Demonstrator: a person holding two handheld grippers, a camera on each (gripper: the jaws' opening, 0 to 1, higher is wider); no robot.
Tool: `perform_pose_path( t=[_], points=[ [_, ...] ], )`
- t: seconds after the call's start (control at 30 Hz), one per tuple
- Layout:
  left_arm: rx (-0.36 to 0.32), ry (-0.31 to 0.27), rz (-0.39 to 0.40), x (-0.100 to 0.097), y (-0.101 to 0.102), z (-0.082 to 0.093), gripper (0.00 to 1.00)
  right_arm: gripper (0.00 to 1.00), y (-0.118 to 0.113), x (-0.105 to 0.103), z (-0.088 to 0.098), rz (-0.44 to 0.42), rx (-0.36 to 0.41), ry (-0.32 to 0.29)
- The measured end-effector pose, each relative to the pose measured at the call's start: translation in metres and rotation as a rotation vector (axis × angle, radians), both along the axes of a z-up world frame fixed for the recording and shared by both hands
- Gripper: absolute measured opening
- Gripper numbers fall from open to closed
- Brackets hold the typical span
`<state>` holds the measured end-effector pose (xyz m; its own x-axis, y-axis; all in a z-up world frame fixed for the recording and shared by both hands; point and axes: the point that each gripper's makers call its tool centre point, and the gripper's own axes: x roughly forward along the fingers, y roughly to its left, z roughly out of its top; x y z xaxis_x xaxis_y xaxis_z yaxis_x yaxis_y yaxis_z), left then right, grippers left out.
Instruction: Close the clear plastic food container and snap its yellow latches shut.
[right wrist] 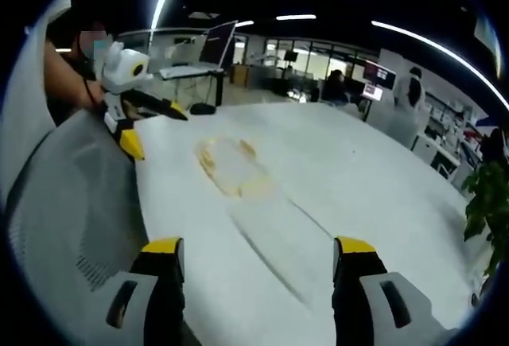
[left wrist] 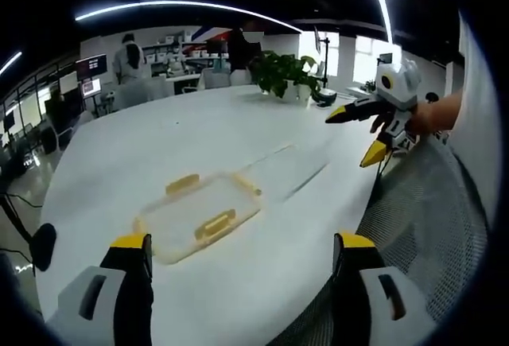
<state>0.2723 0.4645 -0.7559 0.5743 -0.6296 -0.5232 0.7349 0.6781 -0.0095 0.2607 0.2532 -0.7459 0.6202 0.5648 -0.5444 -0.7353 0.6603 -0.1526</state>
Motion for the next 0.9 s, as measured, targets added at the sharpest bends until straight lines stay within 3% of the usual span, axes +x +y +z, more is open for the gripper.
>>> perform_pose_path(
  t=[0.9],
  points=[
    [0.007, 0.012, 0.011, 0.020, 0.009, -0.008, 0.94, 0.75, 0.024, 0.020, -0.002, 0.112, -0.057, 0.013]
  ],
)
